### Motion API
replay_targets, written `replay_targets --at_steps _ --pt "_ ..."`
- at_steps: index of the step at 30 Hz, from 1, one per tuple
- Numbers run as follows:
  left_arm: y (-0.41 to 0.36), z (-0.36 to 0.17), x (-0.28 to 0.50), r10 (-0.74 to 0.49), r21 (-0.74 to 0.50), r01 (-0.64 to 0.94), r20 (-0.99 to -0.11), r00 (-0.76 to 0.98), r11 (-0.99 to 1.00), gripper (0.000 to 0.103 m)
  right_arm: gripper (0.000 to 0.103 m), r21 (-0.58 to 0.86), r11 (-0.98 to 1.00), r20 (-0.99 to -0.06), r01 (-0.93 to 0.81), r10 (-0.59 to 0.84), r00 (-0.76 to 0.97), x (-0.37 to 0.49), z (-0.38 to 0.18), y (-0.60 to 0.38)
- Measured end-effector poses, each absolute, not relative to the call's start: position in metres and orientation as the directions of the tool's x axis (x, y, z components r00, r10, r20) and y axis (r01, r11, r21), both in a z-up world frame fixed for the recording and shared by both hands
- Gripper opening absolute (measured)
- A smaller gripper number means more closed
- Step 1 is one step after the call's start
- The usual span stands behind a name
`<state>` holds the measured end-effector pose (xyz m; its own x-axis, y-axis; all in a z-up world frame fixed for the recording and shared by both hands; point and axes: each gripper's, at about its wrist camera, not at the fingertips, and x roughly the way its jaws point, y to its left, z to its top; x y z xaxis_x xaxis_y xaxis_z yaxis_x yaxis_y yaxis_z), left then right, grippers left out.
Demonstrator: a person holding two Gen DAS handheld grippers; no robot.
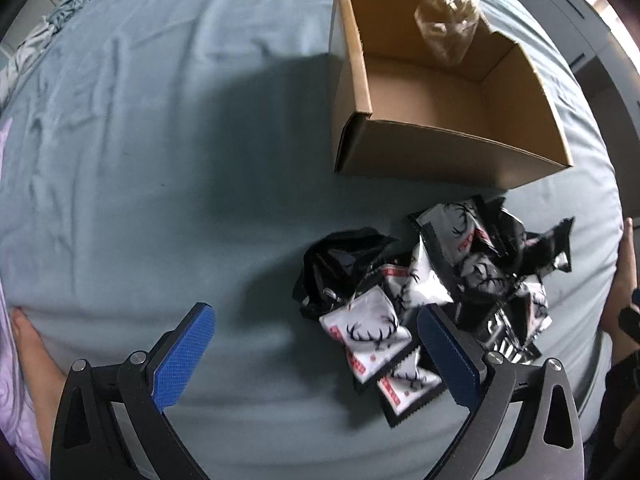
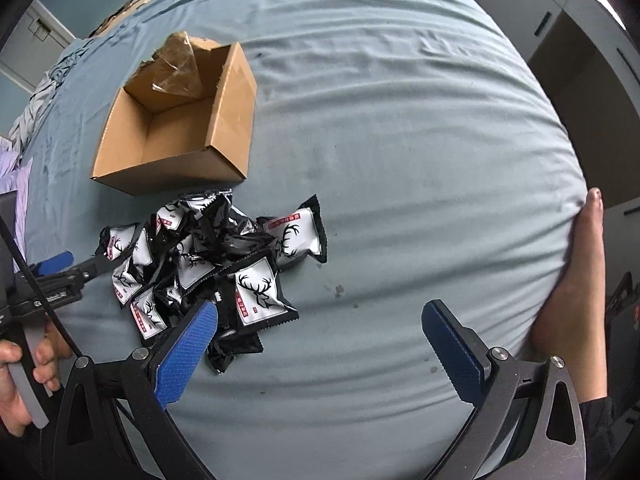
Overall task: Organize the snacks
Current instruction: 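Move both open tools toward the pile of snack packets, then grasp a black snack packet with the left tool while the right tool grasps a white deer packet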
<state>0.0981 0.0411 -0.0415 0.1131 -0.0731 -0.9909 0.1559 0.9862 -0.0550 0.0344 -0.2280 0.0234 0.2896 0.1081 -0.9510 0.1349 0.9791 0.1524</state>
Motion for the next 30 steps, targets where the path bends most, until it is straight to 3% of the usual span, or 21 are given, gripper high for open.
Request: replay_targets --at_steps 8,10,11,12,13,14,18,30 --pt "0.034 -0.075 0.123 -0.028 -0.017 0.126 -0.996 0.083 0.992 0.103 0.103 0.140 0.985 -0.955 0.101 0.107 0.275 0.042 0.015 -0.217" --pt "0.031 -0.086 0.125 0.007 0.016 0.145 -0.998 0.065 0.989 0.099 0.103 0.138 0.986 -0.955 0.097 0.106 0.278 0.043 0.016 -0.215" --pt "0.030 -0.088 0.126 -0.008 0.001 0.147 -0.998 0.061 0.989 0.087 0.103 0.136 0.986 -0.953 0.096 0.104 0.283 0.043 0.017 -0.215" --pt "0.029 -0.089 0.125 -0.036 -0.027 0.145 -0.998 0.060 0.989 0.059 0.103 0.133 0.987 -0.953 0.094 0.101 0.287 0.043 0.018 -0.215" --pt "0.027 -0.088 0.125 -0.050 -0.041 0.148 -0.997 0.056 0.988 0.039 0.103 0.132 0.987 -0.952 0.092 0.100 0.289 0.044 0.018 -0.215" --pt "0.025 -0.088 0.125 -0.031 -0.022 0.167 -0.998 0.054 0.986 0.033 0.103 0.131 0.987 -0.950 0.088 0.099 0.295 0.044 0.019 -0.215" --pt "0.028 -0.078 0.112 -0.004 0.010 0.189 -0.997 0.072 0.982 0.031 0.103 0.110 0.990 -0.944 0.088 0.076 0.321 0.045 0.019 -0.217" --pt "0.057 0.007 0.080 -0.179 -0.134 0.215 -0.962 0.206 0.967 0.031 0.103 0.051 0.998 -0.959 0.036 0.039 0.282 0.079 -0.022 -0.213"
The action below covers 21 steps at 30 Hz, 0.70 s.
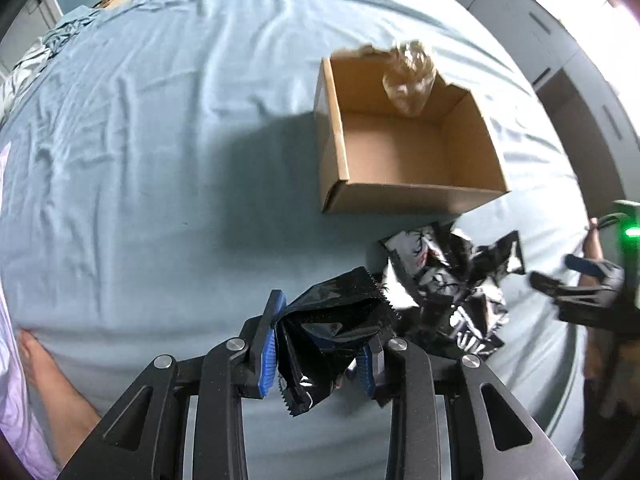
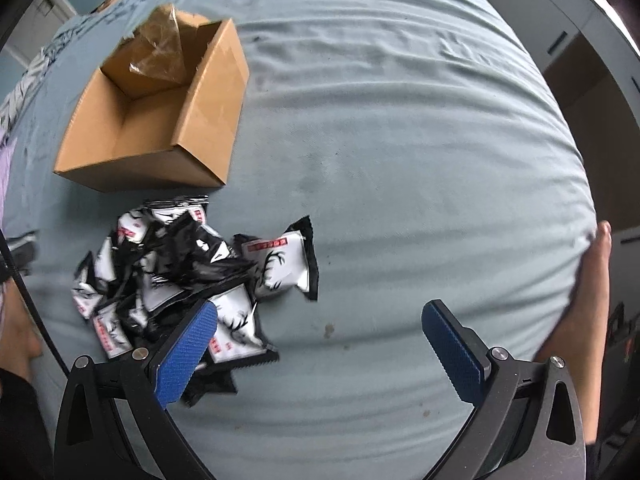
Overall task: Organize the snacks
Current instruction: 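Grasp a black snack packet with the left tool while the right tool grasps a white deer packet, then carry the black packet into the box and open the left tool while the right tool drops its packet in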
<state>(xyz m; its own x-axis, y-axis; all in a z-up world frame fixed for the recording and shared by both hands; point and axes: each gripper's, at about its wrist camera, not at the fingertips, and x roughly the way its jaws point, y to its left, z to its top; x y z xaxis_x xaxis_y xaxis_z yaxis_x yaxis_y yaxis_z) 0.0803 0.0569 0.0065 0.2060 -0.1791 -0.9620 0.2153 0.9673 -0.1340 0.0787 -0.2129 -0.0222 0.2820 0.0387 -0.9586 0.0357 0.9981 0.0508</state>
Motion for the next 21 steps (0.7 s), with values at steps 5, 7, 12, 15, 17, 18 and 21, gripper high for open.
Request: replay_targets --at_steps 5,7,12,15,17,18,21 --pt "0.079 0.028 0.087 -0.195 -0.155 0.188 -0.956 0.220 0.970 0.031 0.099 -0.017 0.997 -0.971 -0.076 0.002 0.240 0.100 -0.054 -0.189" --pt "0.085 0.024 0.090 -0.192 -0.157 0.167 -0.957 0.219 0.973 0.031 0.087 -0.038 0.994 -0.976 -0.098 -0.016 0.216 0.109 -0.066 -0.181" --pt "0.084 0.017 0.091 -0.187 -0.158 0.152 -0.962 0.198 0.976 0.031 0.078 -0.003 0.997 -0.980 -0.082 0.013 0.197 0.125 -0.080 -0.173" --pt "0.076 0.016 0.090 -0.172 -0.136 0.177 -0.964 0.204 0.975 0.031 0.058 -0.014 0.990 -0.975 -0.137 0.017 0.222 0.126 -0.075 -0.167" --pt "0.068 0.016 0.089 -0.167 -0.126 0.197 -0.963 0.210 0.972 0.031 0.052 -0.002 0.980 -0.970 -0.197 0.046 0.238 0.121 -0.070 -0.165" --pt "0.065 0.018 0.088 -0.169 -0.125 0.205 -0.962 0.213 0.971 0.031 0.046 0.009 0.978 -0.968 -0.208 0.061 0.244 0.119 -0.066 -0.168" --pt "0.057 0.023 0.087 -0.175 -0.121 0.227 -0.956 0.235 0.966 0.031 0.024 0.049 0.979 -0.966 -0.198 0.097 0.241 0.115 -0.055 -0.182"
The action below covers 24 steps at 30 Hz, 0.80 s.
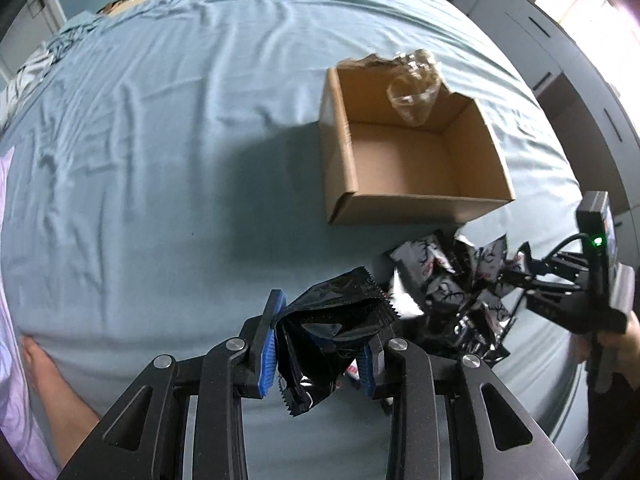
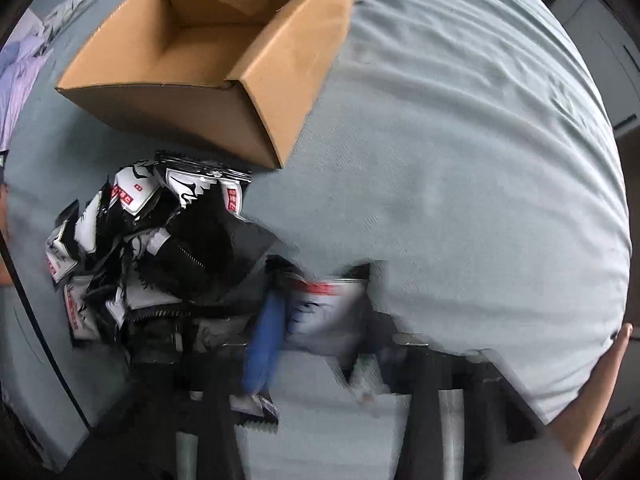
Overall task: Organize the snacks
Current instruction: 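Carry the black packet into the box and open the left tool while the right tool drops its packet in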
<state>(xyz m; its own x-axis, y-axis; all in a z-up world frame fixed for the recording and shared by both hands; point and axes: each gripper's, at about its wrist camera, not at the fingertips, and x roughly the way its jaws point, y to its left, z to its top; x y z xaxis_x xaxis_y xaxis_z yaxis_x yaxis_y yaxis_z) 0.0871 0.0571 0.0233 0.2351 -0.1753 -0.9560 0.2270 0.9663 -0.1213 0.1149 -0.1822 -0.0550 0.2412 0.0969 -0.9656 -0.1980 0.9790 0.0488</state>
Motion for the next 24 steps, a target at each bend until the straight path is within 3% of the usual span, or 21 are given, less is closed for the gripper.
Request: replay_targets --at_steps 8,12,19,20,21,22,24 --pt "0.046 0.040 0.091 -0.187 -0.114 0.232 -0.929 0.319 0.966 0.031 0.023 0.107 0.983 -0.931 -0.149 0.151 0.331 0.086 -0.007 -0.228" --pt "0.033 0.046 0.106 -0.169 -0.094 0.217 -0.917 0.362 0.972 0.031 0.023 0.210 0.970 -0.884 -0.122 0.242 0.399 0.071 0.023 -0.250" --pt "-0.007 0.081 0.144 -0.232 -0.122 0.243 -0.832 0.504 0.962 0.033 0.023 0.321 0.942 -0.829 -0.099 0.330 0.451 0.053 0.049 -0.271" --pt "-0.011 0.084 0.148 -0.249 -0.131 0.254 -0.820 0.516 0.958 0.044 0.023 0.329 0.940 -0.825 -0.096 0.335 0.454 0.053 0.052 -0.271" --pt "-0.016 0.086 0.151 -0.267 -0.143 0.266 -0.809 0.523 0.953 0.079 0.023 0.334 0.938 -0.823 -0.092 0.338 0.458 0.053 0.054 -0.270" --pt "-0.021 0.088 0.155 -0.280 -0.150 0.276 -0.800 0.531 0.949 0.098 0.023 0.339 0.936 -0.820 -0.091 0.342 0.459 0.053 0.056 -0.270" --pt "-0.020 0.089 0.152 -0.280 -0.146 0.269 -0.772 0.571 0.952 0.102 0.023 0.344 0.934 -0.815 -0.093 0.346 0.465 0.053 0.062 -0.268"
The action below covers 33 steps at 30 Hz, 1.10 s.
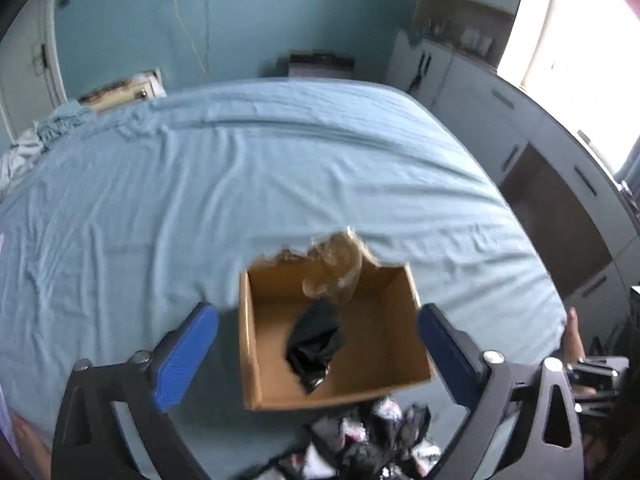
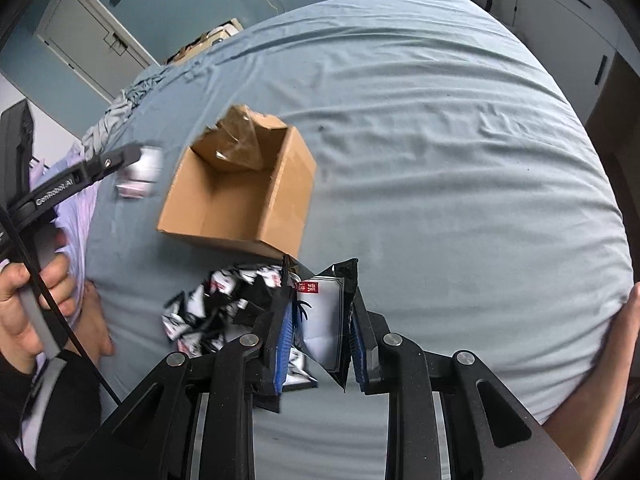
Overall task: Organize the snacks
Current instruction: 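Carry the black packet into the box and open the left tool while the right tool drops its packet in, then move both open tools back over the packet pile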
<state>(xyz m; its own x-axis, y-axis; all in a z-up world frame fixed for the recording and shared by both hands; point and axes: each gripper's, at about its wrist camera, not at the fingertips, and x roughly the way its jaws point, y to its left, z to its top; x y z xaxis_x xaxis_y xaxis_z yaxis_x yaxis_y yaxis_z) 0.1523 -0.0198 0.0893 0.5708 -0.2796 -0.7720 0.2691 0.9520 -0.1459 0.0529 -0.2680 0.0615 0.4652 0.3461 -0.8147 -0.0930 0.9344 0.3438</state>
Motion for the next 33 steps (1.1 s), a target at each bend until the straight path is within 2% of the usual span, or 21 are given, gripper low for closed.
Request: replay_targets --at_steps 2,9,15,17,18,19,21,25,30,33 --pt "-0.015 0.088 0.148 -0.280 -0.143 0.274 -0.773 0.568 0.951 0.102 0.023 0.344 0.934 -0.809 -0.098 0.348 0.475 0.054 0.067 -0.263" --pt "0.039 0.079 0.122 -0.149 -0.045 0.207 -0.841 0.520 0.977 0.102 0.023 0.355 0.931 -0.786 -0.081 0.344 0.513 0.074 0.093 -0.233" --pt "0.081 0.069 0.092 -0.073 0.024 0.199 -0.884 0.463 0.980 0.102 0.024 0.398 0.913 -0.692 -0.085 0.360 0.626 0.093 0.139 -0.198" --pt "0.091 0.067 0.080 -0.085 0.005 0.200 -0.895 0.439 0.980 0.102 0.040 0.454 0.889 -0.664 -0.052 0.376 0.647 0.096 0.140 -0.198" --pt "0.095 0.066 0.075 -0.099 -0.013 0.203 -0.901 0.423 0.979 0.102 0.065 0.458 0.889 -0.681 -0.020 0.365 0.635 0.097 0.137 -0.198" --pt "0.100 0.064 0.069 -0.119 -0.034 0.209 -0.906 0.406 0.977 0.102 0.079 0.459 0.889 -0.694 0.014 0.348 0.631 0.094 0.134 -0.200" --pt "0.105 0.064 0.062 -0.132 -0.047 0.222 -0.912 0.389 0.974 0.102 0.080 0.462 0.886 -0.699 0.044 0.333 0.633 0.086 0.130 -0.204" --pt "0.105 0.058 0.041 -0.126 -0.014 0.283 -0.915 0.382 0.959 0.102 0.080 0.405 0.910 -0.778 0.089 0.292 0.557 0.064 0.114 -0.213" --pt "0.091 0.047 0.029 -0.097 0.034 0.351 -0.932 0.350 0.936 0.102 0.080 0.205 0.975 -0.878 0.083 0.146 0.455 0.028 0.100 -0.212" --pt "0.079 0.046 0.024 -0.089 0.058 0.393 -0.933 0.348 0.918 0.102 0.080 0.184 0.982 -0.904 0.048 0.150 0.400 0.007 0.096 -0.206"
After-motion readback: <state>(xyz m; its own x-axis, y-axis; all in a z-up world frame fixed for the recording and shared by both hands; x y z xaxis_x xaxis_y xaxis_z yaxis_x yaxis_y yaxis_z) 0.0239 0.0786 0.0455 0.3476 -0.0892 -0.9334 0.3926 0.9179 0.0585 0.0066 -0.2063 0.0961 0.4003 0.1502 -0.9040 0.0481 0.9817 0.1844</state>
